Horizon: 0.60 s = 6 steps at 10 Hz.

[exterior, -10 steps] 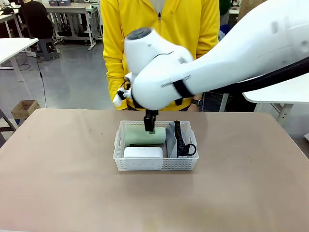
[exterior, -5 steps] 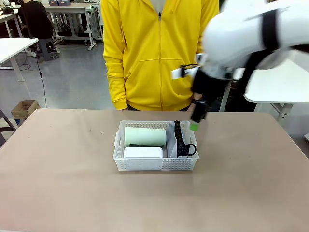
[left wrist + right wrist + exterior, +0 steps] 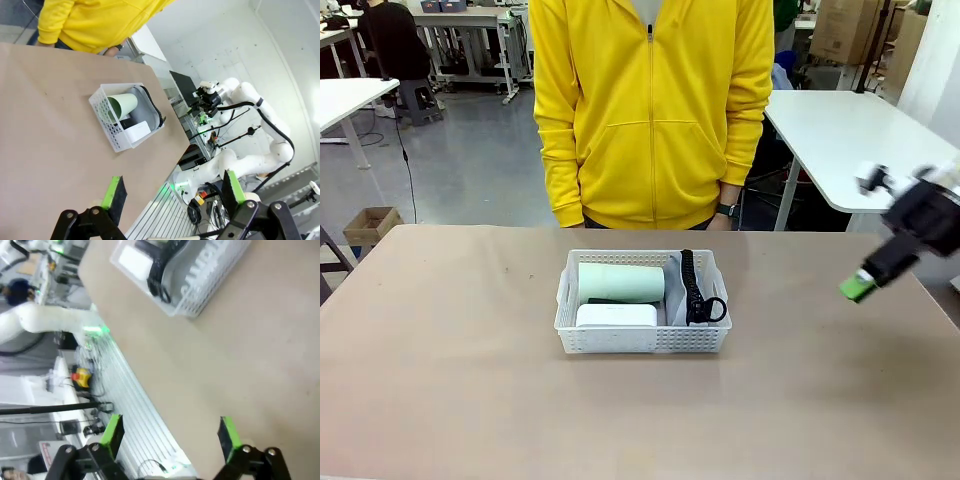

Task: Efficiently arrange items inside the basket to fit them all.
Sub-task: Pick up the Reusable plastic cup and place it inside the Organizing basket.

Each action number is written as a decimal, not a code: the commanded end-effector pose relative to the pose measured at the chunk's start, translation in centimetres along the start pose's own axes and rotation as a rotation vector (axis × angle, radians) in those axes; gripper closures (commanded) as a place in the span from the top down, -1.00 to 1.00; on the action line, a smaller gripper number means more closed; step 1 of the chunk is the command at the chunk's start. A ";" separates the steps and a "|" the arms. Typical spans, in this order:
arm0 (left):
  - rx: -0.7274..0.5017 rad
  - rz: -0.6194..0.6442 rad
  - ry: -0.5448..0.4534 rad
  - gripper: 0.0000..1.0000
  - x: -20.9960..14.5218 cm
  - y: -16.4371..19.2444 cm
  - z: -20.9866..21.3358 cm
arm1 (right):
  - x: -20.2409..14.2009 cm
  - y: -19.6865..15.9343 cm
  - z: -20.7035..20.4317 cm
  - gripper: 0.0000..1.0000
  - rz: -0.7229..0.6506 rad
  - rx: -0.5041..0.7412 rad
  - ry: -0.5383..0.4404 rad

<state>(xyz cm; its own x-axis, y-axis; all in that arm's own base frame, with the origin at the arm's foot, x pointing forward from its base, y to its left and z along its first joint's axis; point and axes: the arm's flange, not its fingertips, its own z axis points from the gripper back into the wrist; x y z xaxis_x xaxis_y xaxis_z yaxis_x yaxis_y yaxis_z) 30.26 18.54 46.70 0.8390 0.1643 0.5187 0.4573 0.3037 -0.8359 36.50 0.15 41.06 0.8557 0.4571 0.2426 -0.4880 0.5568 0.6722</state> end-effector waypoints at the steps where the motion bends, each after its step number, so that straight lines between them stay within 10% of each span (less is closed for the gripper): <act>1: -0.015 0.000 -0.013 1.00 0.1 -0.4 -0.1 | -3.7 -3.0 0.1 1.00 -0.138 0.145 -0.160; 6: -0.015 0.000 -0.013 1.00 0.1 -0.4 -0.1 | -9.5 -6.4 -1.9 1.00 -0.405 0.278 -0.390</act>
<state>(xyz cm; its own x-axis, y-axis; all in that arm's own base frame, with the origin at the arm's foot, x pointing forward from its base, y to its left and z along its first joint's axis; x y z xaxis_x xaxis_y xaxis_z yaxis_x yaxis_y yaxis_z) 30.27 18.53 46.69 0.8392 0.1641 0.5185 0.4571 0.3036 -0.8360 34.05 -9.16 34.47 0.9869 -0.0268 0.1589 -0.1313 0.4382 0.8892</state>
